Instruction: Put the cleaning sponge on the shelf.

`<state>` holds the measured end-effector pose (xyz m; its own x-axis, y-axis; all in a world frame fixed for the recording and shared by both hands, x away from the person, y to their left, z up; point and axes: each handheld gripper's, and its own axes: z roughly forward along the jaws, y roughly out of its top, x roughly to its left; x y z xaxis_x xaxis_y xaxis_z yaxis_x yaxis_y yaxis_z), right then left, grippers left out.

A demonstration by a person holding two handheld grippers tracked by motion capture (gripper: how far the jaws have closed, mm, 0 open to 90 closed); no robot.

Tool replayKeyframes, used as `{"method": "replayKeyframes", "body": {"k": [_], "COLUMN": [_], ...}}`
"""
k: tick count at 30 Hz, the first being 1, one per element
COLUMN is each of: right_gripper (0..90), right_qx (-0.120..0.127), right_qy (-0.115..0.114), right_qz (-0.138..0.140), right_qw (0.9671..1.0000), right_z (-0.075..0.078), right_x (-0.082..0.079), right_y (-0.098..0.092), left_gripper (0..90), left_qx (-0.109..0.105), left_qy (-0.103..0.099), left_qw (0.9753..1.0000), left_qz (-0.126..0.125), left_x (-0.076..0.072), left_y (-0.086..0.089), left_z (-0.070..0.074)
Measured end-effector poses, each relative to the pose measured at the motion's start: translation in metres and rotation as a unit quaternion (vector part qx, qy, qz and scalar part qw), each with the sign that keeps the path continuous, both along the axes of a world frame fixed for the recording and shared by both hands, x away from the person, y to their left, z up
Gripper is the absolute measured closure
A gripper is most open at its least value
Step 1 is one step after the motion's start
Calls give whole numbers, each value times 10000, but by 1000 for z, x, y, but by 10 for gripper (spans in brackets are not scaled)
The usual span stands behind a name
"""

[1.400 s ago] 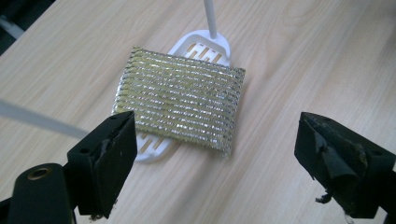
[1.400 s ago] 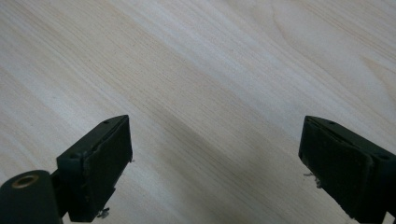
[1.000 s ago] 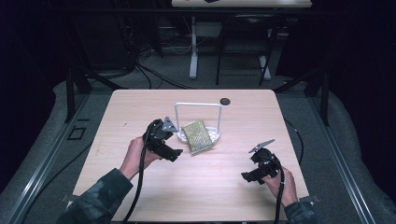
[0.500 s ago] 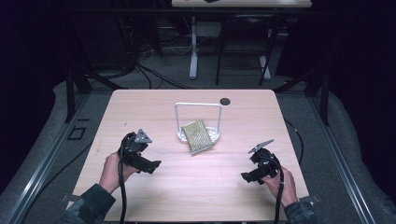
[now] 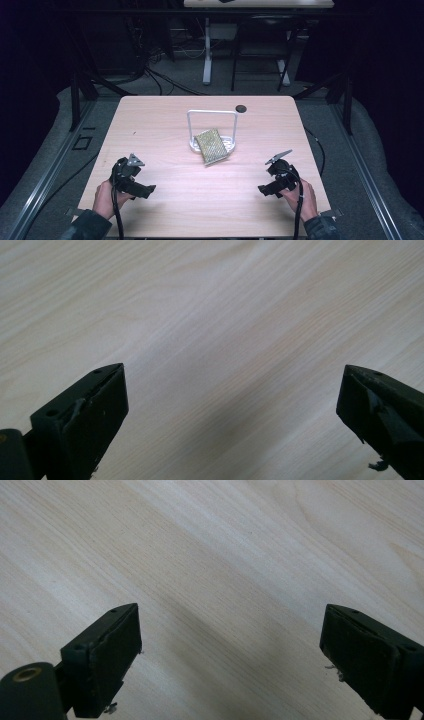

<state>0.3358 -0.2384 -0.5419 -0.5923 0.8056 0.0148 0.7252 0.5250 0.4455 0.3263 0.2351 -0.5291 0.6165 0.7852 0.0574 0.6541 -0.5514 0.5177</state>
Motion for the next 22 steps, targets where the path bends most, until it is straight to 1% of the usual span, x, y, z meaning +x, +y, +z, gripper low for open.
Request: {"method": "replayKeyframes", "body": {"k": [2,7,10,13,14,18,19,22], "right_gripper": [91,92,92,92,92,93,93,93], "right_qx": [6,41,23,18,21,34,39,46], "right_qy": [-24,-5,-20,-15,-27,-14,-13,-8], "right_qz": [-9,-38,4,5,-6,-23,-23,-11], "right_qw": [10000,10000,10000,10000,10000,10000,10000,10000], "right_z": [0,0,0,0,0,0,0,0], "right_x": [0,1,0,0,1,1,1,1], "right_y": [-1,-2,-2,-2,-2,-3,-3,-2], "left_gripper": [3,2,2,2,2,2,2,2], "left_qx": [48,50,50,104,123,88,113,116], "left_qy": [72,56,118,161,154,177,159,169], "left_qw": [10000,10000,9999,9998,9998,9998,9998,9997], "left_qz": [1,4,-14,-41,-41,-75,-66,-126], "left_x": [1,3,4,6,6,8,8,8], "left_y": [1,2,3,3,3,2,1,0], "left_z": [-4,-5,-8,-9,-10,-10,-11,-11]}}
